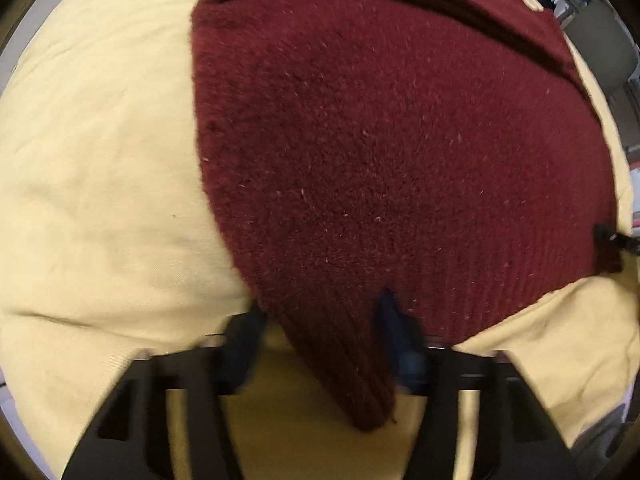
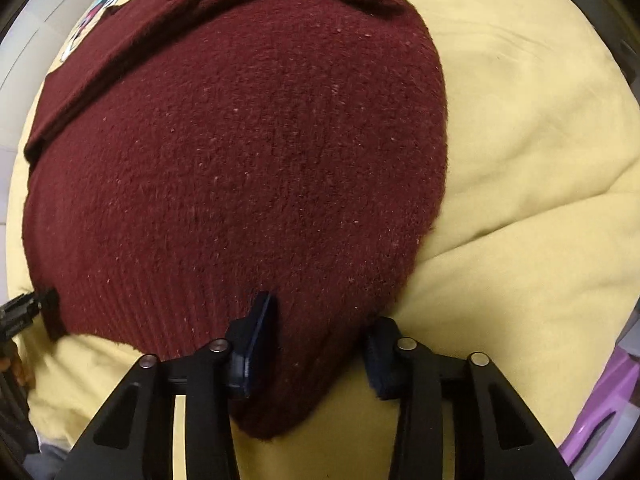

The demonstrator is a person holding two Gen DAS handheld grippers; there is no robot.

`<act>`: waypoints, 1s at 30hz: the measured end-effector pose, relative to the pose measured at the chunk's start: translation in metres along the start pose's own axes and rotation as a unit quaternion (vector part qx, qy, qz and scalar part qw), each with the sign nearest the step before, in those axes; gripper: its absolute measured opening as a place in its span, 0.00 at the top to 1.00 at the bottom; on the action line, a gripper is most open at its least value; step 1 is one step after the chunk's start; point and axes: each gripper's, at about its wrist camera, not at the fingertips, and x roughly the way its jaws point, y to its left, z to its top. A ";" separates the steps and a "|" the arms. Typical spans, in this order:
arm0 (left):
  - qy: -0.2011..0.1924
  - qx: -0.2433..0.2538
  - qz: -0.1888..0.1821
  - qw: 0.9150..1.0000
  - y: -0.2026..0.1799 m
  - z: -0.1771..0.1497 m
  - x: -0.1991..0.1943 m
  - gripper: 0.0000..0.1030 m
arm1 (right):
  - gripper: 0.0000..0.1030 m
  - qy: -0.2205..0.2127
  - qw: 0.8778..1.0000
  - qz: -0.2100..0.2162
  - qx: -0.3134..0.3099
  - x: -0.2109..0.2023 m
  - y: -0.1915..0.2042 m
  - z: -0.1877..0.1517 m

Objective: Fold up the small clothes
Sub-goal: 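Grasp the sweater hem with both tools and fold it up over the body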

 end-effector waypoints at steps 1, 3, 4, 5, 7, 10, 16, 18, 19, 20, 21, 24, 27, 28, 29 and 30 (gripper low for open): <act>0.001 -0.003 -0.011 1.000 0.000 0.001 -0.002 0.87 | 0.79 0.003 1.000 0.012 0.003 -0.002 -0.001 0.000; -0.001 -0.004 -0.025 1.000 -0.003 0.003 -0.007 0.91 | 0.83 0.000 0.999 0.032 0.013 -0.008 -0.003 0.001; -0.005 0.002 -0.022 1.000 -0.006 0.004 -0.010 0.91 | 0.85 -0.002 0.999 0.035 0.014 -0.011 -0.004 0.002; -0.010 0.008 -0.022 1.000 -0.009 0.006 -0.014 0.92 | 0.86 -0.006 0.999 0.037 0.014 -0.015 -0.004 0.003; -0.022 0.009 -0.027 0.999 -0.012 0.009 -0.023 0.92 | 0.87 -0.014 0.999 0.041 0.011 -0.025 -0.004 0.006; -0.043 0.001 -0.041 0.998 -0.013 0.017 -0.041 0.92 | 0.87 -0.031 0.999 0.045 0.005 -0.042 -0.002 0.014; -0.094 -0.018 -0.074 0.993 -0.011 0.040 -0.086 0.92 | 0.88 -0.079 0.994 0.068 -0.001 -0.081 0.004 0.030; -0.105 -0.021 -0.078 0.991 -0.009 0.045 -0.092 0.92 | 0.88 -0.104 0.991 0.084 0.007 -0.095 0.001 0.040; -0.113 -0.019 -0.077 0.990 -0.012 0.053 -0.097 0.92 | 0.88 -0.118 0.989 0.090 0.009 -0.102 -0.001 0.047; -0.121 -0.016 -0.074 0.990 -0.015 0.061 -0.103 0.92 | 0.88 -0.126 0.988 0.092 0.010 -0.107 -0.002 0.051; -0.128 -0.014 -0.072 0.989 -0.016 0.069 -0.109 0.92 | 0.88 -0.138 0.986 0.096 0.011 -0.116 -0.002 0.059; -0.152 -0.015 -0.076 0.985 -0.003 0.088 -0.127 0.92 | 0.88 -0.167 0.980 0.103 0.013 -0.130 0.002 0.077; -0.174 -0.017 -0.073 0.982 0.007 0.103 -0.141 0.92 | 0.89 -0.192 0.975 0.107 0.016 -0.142 0.009 0.105; -0.183 -0.020 -0.072 0.980 0.008 0.115 -0.147 0.92 | 0.89 -0.199 0.974 0.108 0.017 -0.146 0.011 0.113; -0.189 -0.023 -0.071 0.979 0.011 0.121 -0.151 0.92 | 0.89 -0.207 0.972 0.108 0.018 -0.150 0.014 0.123; -0.192 -0.026 -0.068 0.979 0.016 0.117 -0.155 0.92 | 0.89 -0.213 0.971 0.107 0.018 -0.154 0.016 0.131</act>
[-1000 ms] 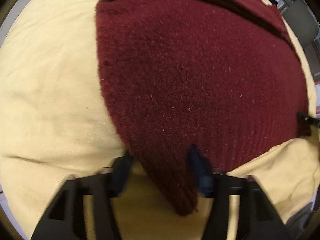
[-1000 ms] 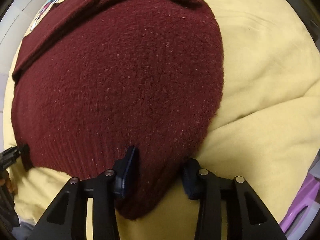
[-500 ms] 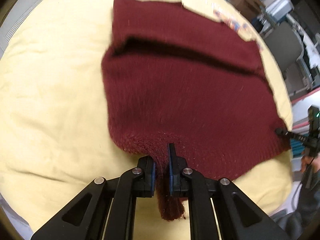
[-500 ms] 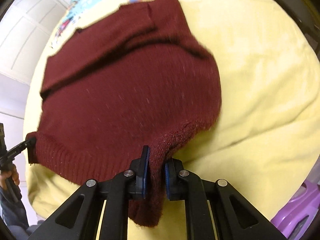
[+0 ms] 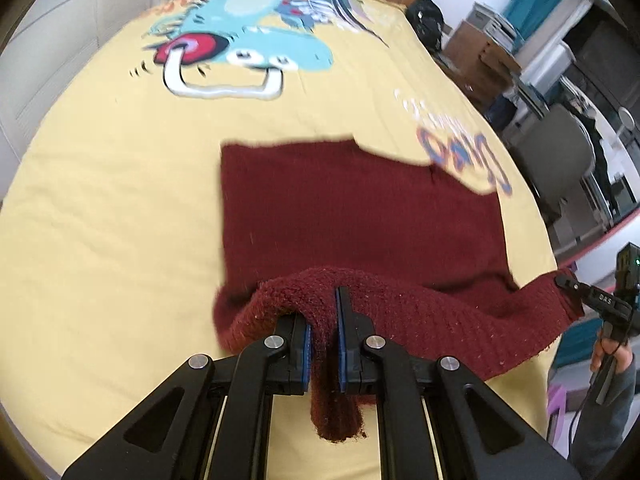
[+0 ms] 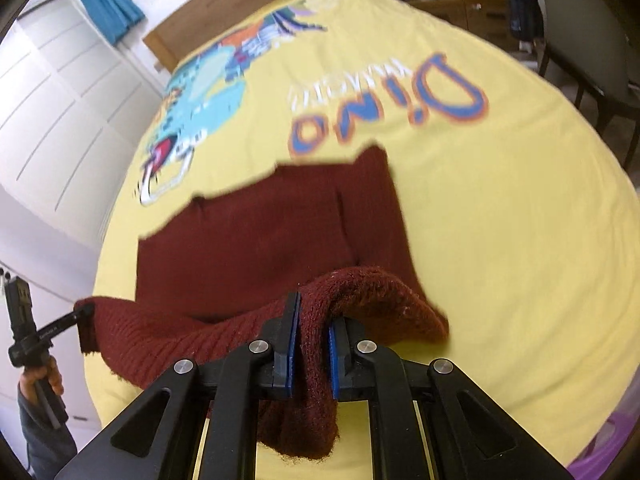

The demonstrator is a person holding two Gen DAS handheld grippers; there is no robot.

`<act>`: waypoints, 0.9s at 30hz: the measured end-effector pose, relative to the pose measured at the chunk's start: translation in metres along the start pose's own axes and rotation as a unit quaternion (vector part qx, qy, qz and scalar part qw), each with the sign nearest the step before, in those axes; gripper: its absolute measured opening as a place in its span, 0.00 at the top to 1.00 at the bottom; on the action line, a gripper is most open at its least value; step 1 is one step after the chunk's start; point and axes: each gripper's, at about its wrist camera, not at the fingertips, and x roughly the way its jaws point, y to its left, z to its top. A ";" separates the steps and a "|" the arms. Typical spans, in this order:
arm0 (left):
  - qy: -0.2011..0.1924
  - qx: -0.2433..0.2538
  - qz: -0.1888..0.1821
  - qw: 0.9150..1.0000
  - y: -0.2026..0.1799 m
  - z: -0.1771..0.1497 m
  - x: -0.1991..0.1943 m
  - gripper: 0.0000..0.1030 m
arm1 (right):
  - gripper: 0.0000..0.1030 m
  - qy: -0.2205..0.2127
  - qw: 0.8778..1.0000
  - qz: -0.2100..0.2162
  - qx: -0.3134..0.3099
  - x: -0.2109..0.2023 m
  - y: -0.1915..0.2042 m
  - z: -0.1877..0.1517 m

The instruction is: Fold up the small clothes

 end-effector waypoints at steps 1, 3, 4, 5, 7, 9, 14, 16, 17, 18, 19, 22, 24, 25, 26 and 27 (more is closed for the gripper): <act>-0.004 -0.005 0.008 1.000 0.002 0.010 0.000 0.92 | 0.89 -0.006 1.000 -0.002 -0.002 0.002 0.005 0.010; -0.008 -0.012 0.018 1.000 0.012 0.023 -0.004 0.92 | 0.89 -0.017 1.000 -0.008 -0.006 0.006 0.010 0.035; -0.010 -0.014 0.026 1.000 0.014 0.034 0.000 0.92 | 0.89 -0.018 1.000 -0.009 -0.005 0.007 0.011 0.043; -0.010 -0.013 0.031 0.999 0.018 0.040 0.002 0.92 | 0.89 -0.017 1.000 -0.012 -0.005 0.011 0.012 0.051; -0.005 -0.017 0.040 0.999 0.023 0.054 0.010 0.92 | 0.89 -0.011 0.999 -0.029 -0.009 0.027 0.017 0.069; 0.002 -0.020 0.051 0.998 0.027 0.063 0.021 0.92 | 0.89 0.002 0.999 -0.045 -0.016 0.046 0.021 0.081; 0.031 -0.012 0.081 0.996 0.031 0.075 0.066 0.92 | 0.89 0.054 0.996 -0.071 -0.017 0.101 0.022 0.093; 0.039 -0.007 0.095 0.995 0.031 0.075 0.080 0.92 | 0.89 0.072 0.994 -0.080 -0.014 0.119 0.018 0.092; 0.040 -0.005 0.101 0.994 0.031 0.075 0.085 0.92 | 0.88 0.082 0.993 -0.082 -0.010 0.128 0.016 0.091; 0.043 -0.004 0.111 0.993 0.032 0.075 0.090 0.92 | 0.87 0.088 0.993 -0.084 -0.007 0.133 0.014 0.091; 0.049 -0.008 0.122 0.991 0.034 0.075 0.097 0.91 | 0.86 0.093 0.992 -0.086 -0.003 0.138 0.012 0.090; 0.054 -0.005 0.139 0.989 0.035 0.075 0.106 0.91 | 0.84 0.103 0.990 -0.100 -0.003 0.147 0.008 0.090; 0.063 -0.002 0.150 0.987 0.036 0.076 0.111 0.90 | 0.77 0.100 0.990 -0.098 -0.003 0.147 0.008 0.091; 0.067 -0.004 0.153 0.986 0.036 0.076 0.111 0.90 | 0.73 0.098 0.991 -0.093 -0.001 0.146 0.007 0.092; 0.068 -0.007 0.149 0.986 0.036 0.076 0.112 0.90 | 0.69 0.093 0.992 -0.086 0.004 0.143 0.007 0.093; 0.067 -0.010 0.145 0.987 0.037 0.077 0.110 0.89 | 0.63 0.090 0.992 -0.084 0.007 0.141 0.006 0.093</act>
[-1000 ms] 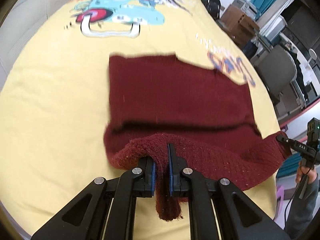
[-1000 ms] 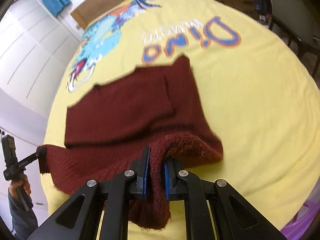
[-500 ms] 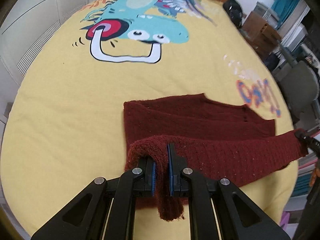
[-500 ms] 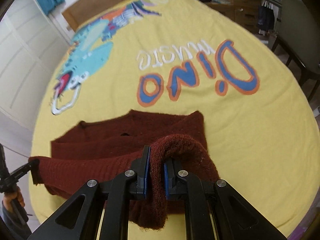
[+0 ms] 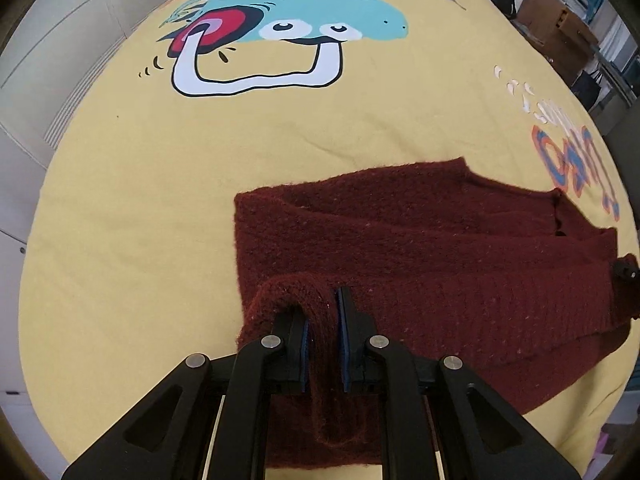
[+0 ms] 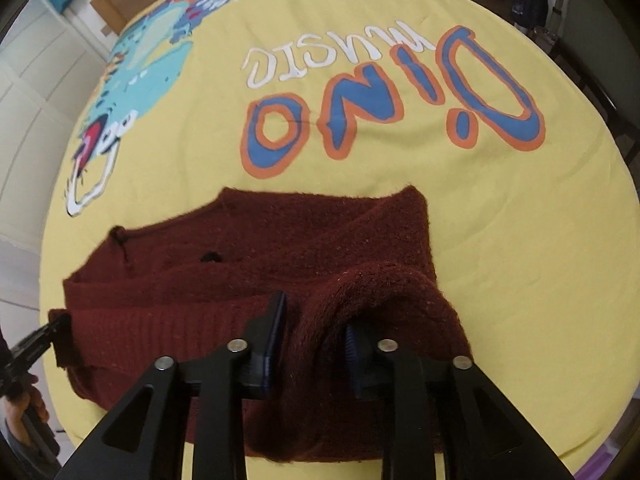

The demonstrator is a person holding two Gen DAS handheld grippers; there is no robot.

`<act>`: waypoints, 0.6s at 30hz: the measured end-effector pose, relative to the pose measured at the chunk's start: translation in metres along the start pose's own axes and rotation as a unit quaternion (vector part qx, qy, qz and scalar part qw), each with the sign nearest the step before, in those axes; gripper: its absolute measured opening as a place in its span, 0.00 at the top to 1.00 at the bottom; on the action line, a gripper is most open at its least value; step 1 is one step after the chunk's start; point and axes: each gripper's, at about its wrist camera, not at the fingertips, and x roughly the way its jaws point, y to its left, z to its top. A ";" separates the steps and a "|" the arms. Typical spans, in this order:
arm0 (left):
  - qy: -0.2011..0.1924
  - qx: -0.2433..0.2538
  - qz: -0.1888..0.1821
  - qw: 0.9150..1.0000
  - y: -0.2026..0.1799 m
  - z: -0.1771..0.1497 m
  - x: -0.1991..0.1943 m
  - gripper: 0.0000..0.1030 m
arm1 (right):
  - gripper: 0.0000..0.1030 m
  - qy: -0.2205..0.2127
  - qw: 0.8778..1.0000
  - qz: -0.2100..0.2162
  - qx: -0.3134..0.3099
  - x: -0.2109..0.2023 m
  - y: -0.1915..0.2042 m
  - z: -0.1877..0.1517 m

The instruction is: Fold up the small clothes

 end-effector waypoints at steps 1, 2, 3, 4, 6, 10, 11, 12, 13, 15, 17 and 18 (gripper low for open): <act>0.001 -0.006 -0.006 1.000 0.002 0.001 -0.002 0.87 | 0.50 -0.004 1.000 0.003 0.004 -0.003 -0.001 0.001; 0.002 -0.012 -0.012 1.000 0.003 0.002 -0.004 0.84 | 0.38 -0.010 1.000 0.006 0.007 -0.006 -0.001 0.001; 0.002 -0.018 -0.020 1.000 0.005 0.004 -0.006 0.76 | 0.35 -0.014 1.000 0.008 0.008 -0.010 0.000 0.002; 0.001 -0.022 -0.029 0.999 0.006 0.006 -0.010 0.65 | 0.34 -0.020 1.000 0.009 0.008 -0.014 0.001 0.003; -0.013 -0.027 -0.034 0.999 0.007 0.009 -0.021 0.51 | 0.31 -0.033 0.999 0.011 0.007 -0.023 0.004 0.005; -0.040 -0.029 -0.042 0.998 0.006 0.013 -0.044 0.34 | 0.23 -0.056 0.998 0.012 -0.006 -0.039 0.014 0.003; -0.042 -0.026 -0.044 0.998 0.004 0.013 -0.047 0.31 | 0.22 -0.060 0.998 0.008 -0.015 -0.041 0.019 0.002; -0.050 -0.018 -0.042 0.998 -0.001 0.011 -0.053 0.25 | 0.21 -0.064 0.998 0.002 -0.024 -0.043 0.024 -0.001; -0.056 -0.013 -0.039 0.998 -0.004 0.010 -0.055 0.20 | 0.19 -0.069 0.997 -0.001 -0.033 -0.045 0.028 -0.003; -0.068 0.001 -0.030 0.997 -0.013 0.004 -0.060 0.15 | 0.16 -0.081 0.995 -0.010 -0.060 -0.047 0.040 -0.013; -0.080 0.014 -0.027 0.996 -0.023 -0.003 -0.061 0.07 | 0.08 -0.087 0.992 -0.020 -0.085 -0.046 0.051 -0.023; -0.085 0.020 -0.026 0.996 -0.028 -0.007 -0.060 0.04 | 0.05 -0.090 0.990 -0.027 -0.104 -0.043 0.059 -0.032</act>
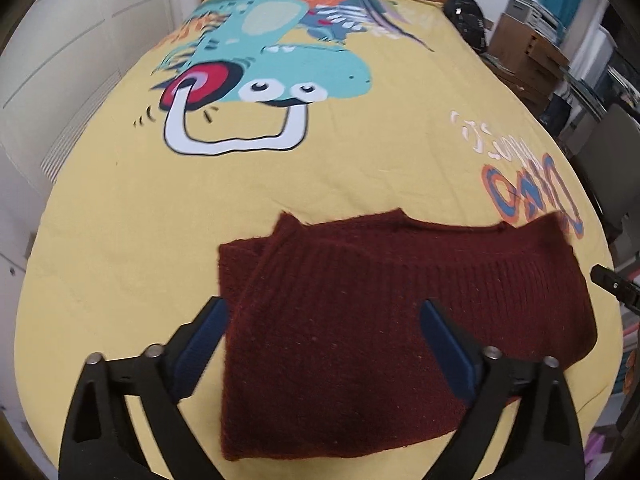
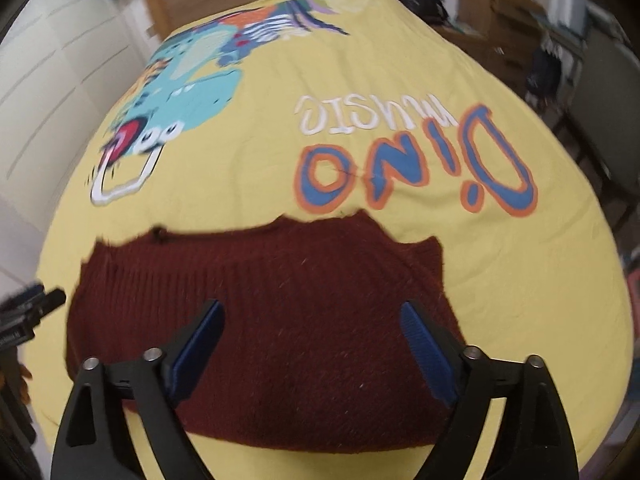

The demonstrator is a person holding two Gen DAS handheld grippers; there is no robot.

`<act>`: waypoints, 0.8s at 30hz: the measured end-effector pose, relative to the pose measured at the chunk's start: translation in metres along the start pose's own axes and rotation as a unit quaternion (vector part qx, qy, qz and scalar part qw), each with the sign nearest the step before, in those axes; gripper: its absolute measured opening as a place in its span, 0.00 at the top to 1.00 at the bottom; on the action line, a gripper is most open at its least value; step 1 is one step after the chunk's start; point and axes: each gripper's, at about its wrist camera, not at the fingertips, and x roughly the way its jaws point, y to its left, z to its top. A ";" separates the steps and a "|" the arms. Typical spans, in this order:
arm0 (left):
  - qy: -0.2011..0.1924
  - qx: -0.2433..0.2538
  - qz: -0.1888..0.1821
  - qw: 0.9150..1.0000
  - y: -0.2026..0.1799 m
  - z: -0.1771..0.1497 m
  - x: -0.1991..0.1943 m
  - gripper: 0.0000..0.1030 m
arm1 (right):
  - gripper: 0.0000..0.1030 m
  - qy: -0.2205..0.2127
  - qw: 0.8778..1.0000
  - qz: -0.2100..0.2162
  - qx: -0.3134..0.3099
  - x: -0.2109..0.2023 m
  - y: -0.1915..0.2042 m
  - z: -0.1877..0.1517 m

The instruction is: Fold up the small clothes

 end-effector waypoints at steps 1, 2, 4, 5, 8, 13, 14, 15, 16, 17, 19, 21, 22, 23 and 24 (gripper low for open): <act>-0.006 0.010 0.001 1.000 -0.007 -0.006 0.001 0.01 | 0.01 0.000 1.000 -0.003 -0.012 0.003 0.007 -0.006; -0.010 0.022 0.000 1.000 -0.015 -0.012 0.003 0.01 | 0.01 -0.001 1.000 -0.005 -0.019 0.006 0.011 -0.012; -0.016 0.041 -0.004 0.999 -0.026 -0.024 0.010 0.01 | 0.01 0.000 0.999 -0.006 -0.035 0.016 0.025 -0.028; -0.017 0.047 -0.003 0.999 -0.033 -0.032 0.015 0.01 | 0.01 0.003 0.999 -0.008 -0.043 0.022 0.031 -0.037; -0.007 0.048 -0.014 0.999 -0.040 -0.050 0.033 0.01 | 0.01 0.005 0.998 -0.027 -0.065 0.040 0.043 -0.061; 0.028 0.040 -0.001 0.999 -0.033 -0.073 0.065 0.01 | 0.01 0.022 0.996 -0.047 -0.075 0.068 0.034 -0.090; 0.032 0.036 0.002 0.999 -0.028 -0.076 0.068 0.01 | 0.01 0.020 0.996 -0.044 -0.071 0.068 0.030 -0.091; 0.036 0.030 0.008 0.999 -0.021 -0.078 0.071 0.01 | 0.01 0.015 0.997 -0.043 -0.065 0.067 0.024 -0.092; 0.036 0.025 0.012 0.999 -0.012 -0.080 0.074 0.01 | 0.01 0.014 0.997 -0.046 -0.060 0.067 0.018 -0.091; 0.035 0.024 0.011 0.999 -0.006 -0.081 0.073 0.01 | 0.01 0.014 0.997 -0.050 -0.053 0.066 0.011 -0.089; 0.030 0.030 0.001 0.999 0.004 -0.085 0.071 0.01 | 0.01 0.016 0.997 -0.057 -0.041 0.066 -0.002 -0.087; 0.027 0.038 0.007 0.999 0.007 -0.087 0.069 0.01 | 0.01 0.020 0.998 -0.054 -0.014 0.067 -0.019 -0.086; 0.027 0.038 0.015 0.999 0.010 -0.088 0.070 0.01 | 0.01 0.020 0.999 -0.049 -0.002 0.066 -0.027 -0.086; 0.028 0.032 0.013 0.999 0.014 -0.088 0.071 0.01 | 0.01 0.019 0.999 -0.047 0.003 0.065 -0.030 -0.088; 0.030 0.022 0.008 0.999 0.018 -0.090 0.073 0.01 | 0.01 0.019 0.999 -0.043 0.007 0.066 -0.034 -0.088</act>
